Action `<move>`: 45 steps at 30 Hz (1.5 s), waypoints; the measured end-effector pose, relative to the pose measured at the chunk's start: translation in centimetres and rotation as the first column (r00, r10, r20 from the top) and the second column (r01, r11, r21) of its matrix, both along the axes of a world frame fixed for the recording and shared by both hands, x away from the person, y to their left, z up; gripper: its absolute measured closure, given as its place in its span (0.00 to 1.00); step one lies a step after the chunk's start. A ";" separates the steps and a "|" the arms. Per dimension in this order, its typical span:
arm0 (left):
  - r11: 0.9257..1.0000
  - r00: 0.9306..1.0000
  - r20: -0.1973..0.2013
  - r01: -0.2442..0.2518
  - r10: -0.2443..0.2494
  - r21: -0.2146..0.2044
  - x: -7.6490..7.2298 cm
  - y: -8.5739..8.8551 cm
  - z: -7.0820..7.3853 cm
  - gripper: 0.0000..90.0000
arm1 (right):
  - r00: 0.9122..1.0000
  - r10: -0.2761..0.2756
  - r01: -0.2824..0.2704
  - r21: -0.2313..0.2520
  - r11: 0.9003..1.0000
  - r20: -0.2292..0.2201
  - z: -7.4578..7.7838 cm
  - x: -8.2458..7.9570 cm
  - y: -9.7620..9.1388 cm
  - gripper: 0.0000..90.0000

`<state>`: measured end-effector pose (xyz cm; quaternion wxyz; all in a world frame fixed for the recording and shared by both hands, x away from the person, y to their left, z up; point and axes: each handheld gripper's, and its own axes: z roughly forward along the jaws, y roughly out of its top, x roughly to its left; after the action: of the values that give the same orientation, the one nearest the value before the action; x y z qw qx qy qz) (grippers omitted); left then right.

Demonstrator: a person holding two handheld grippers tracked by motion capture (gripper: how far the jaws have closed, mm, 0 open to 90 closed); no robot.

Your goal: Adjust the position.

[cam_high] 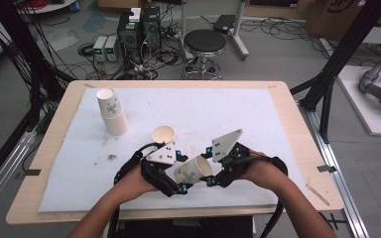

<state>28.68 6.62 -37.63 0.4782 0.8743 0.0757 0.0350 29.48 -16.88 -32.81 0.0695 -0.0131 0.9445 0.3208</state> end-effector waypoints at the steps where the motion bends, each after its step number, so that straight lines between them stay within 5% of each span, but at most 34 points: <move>1: 1.000 1.000 -0.002 0.000 0.000 0.002 0.0 0.0 0.0 0.18 | 1.000 0.002 -0.002 -0.014 1.000 0.000 0.1 0.0 0.1 0.39; 13: 0.999 1.000 -0.021 0.019 -0.018 0.035 0.3 -0.6 -0.1 0.24 | 1.000 0.020 -0.020 -0.090 0.996 0.000 0.3 0.2 1.4 0.39; 32: 0.997 0.997 -0.051 0.056 -0.053 0.059 0.5 -1.3 -0.6 0.39 | 0.999 0.045 -0.046 -0.122 0.992 -0.009 0.1 0.1 2.1 0.36; 39: 0.998 0.997 -0.058 0.045 -0.043 0.037 0.6 -1.2 -0.8 0.37 | 0.999 0.012 -0.014 -0.054 0.998 -0.050 0.0 0.4 1.7 0.26; 45: 1.000 0.998 -0.065 0.011 -0.012 -0.015 0.6 -0.8 -1.6 0.36 | 0.996 -0.012 0.019 0.073 0.997 -0.088 0.2 0.6 0.5 0.25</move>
<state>29.23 5.78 -39.22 0.4823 0.8718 0.0863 0.0034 30.07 -16.39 -32.64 0.0310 0.0108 0.9341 0.3554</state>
